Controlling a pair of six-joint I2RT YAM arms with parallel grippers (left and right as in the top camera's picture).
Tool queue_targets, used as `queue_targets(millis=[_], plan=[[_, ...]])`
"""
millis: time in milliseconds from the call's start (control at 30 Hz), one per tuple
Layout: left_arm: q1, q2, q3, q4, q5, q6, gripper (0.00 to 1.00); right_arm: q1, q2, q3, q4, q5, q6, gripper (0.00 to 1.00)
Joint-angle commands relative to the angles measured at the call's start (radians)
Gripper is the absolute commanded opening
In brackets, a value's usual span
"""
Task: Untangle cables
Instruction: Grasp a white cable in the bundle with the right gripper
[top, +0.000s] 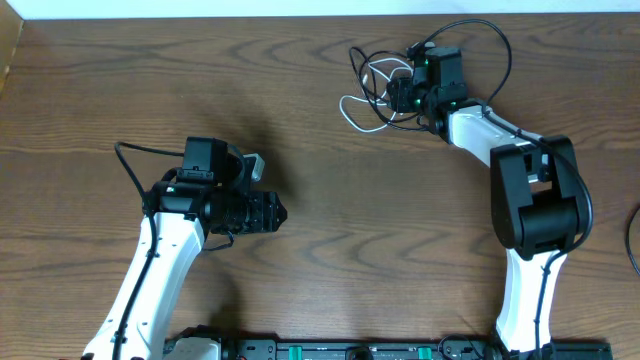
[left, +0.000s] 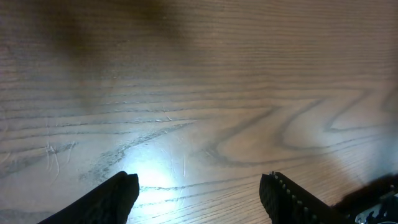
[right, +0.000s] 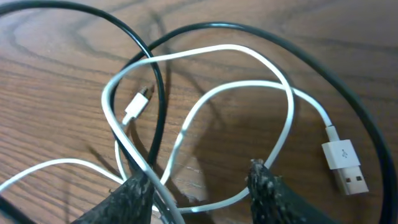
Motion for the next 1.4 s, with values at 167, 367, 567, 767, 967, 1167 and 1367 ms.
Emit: queue_targets(millis=[167,367,567,767,967,1167,1367], plan=[[-0.003,0.003,0.004,-0.005,0.014,-0.010,0.68,0.003,0.099,-0.001,0.015,-0.086,0.061,0.46],[-0.003,0.003,0.004,-0.005,0.013,-0.010,0.68,0.003,0.101,0.002,0.015,-0.146,0.104,0.11],[-0.003,0.003,0.004,-0.005,0.013,-0.009,0.68,0.003,0.047,0.003,-0.137,-0.269,0.065,0.01],[-0.003,0.003,0.004,-0.005,0.013,-0.009,0.68,0.003,-0.252,0.009,-0.424,-0.028,-0.162,0.01],[-0.003,0.003,0.004,-0.005,0.013,-0.009,0.68,0.003,-0.644,0.031,-0.521,0.028,-0.211,0.01],[-0.003,0.003,0.004,-0.005,0.013,-0.008,0.68,0.001,-0.898,0.089,-0.528,0.028,-0.211,0.01],[-0.003,0.003,0.004,-0.004,0.013,-0.005,0.68,-0.049,-0.981,0.158,-0.570,0.028,-0.211,0.01]])
